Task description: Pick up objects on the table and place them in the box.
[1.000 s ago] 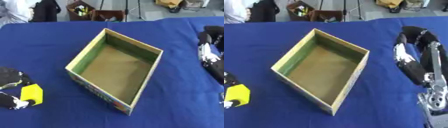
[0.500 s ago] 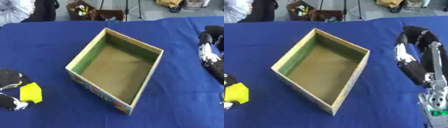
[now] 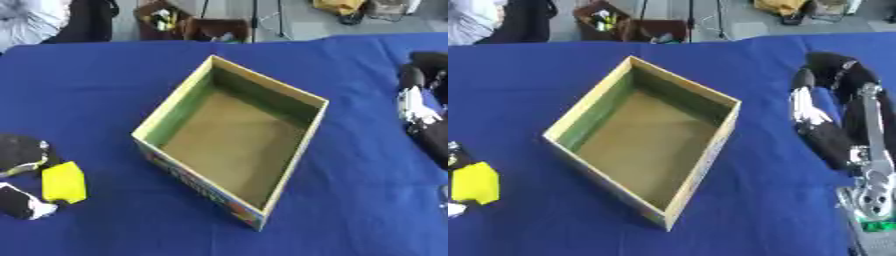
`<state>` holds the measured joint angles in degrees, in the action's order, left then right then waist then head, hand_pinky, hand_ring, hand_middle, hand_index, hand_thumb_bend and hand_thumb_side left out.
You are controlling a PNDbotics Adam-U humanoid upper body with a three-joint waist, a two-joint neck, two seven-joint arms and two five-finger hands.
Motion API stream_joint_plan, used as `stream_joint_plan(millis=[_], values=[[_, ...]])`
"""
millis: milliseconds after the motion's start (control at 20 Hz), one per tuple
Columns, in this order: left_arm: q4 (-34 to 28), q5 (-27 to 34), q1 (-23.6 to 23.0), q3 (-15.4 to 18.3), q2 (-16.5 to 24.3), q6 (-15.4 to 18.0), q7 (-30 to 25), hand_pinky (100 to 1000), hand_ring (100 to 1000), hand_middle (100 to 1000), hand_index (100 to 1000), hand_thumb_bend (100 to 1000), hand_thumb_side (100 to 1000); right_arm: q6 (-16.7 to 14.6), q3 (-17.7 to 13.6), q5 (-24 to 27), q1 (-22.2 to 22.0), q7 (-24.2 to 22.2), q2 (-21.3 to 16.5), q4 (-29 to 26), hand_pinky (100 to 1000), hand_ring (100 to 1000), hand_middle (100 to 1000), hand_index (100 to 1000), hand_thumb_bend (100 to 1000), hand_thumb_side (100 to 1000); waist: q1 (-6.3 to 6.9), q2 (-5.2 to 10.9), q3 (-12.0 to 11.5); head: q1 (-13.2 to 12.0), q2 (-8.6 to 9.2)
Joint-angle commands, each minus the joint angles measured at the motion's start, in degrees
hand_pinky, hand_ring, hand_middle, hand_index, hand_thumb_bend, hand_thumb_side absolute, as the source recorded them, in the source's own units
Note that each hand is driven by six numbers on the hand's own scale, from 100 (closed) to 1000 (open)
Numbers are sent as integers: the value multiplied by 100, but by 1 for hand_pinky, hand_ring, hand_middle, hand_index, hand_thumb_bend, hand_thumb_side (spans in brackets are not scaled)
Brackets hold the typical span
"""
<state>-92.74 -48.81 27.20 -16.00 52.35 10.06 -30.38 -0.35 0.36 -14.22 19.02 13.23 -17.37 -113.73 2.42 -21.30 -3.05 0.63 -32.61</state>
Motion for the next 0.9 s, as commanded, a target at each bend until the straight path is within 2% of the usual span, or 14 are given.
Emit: stream_joint_plan(millis=[50,300,600,750,900], values=[[-53,52,35,97,161,-102,294,263,453,361,578,100,700,25,-30,-41,16,0,-42,-86,742,676,615,746,100,433,11,108,-12,-1,54],[-163,43,33,161,201,-209,517,236,430,347,563,100,664,41,-36,-49,-3,-3,-50,-86,742,676,615,746,100,433,25,127,-33,25,51],[-660,63,189,410,236,-360,560,221,422,340,556,100,589,44,-51,-56,-32,12,-69,-86,742,676,615,746,100,433,43,155,-70,60,27],[-974,121,500,512,179,-370,563,202,411,331,553,100,523,31,-64,-52,-49,30,-90,-86,742,676,615,746,100,430,62,196,-91,95,-18],[-1174,195,880,483,36,-350,424,194,408,328,549,100,499,23,-58,-39,-71,32,-107,-86,742,676,615,746,100,429,87,237,-113,122,-51]])
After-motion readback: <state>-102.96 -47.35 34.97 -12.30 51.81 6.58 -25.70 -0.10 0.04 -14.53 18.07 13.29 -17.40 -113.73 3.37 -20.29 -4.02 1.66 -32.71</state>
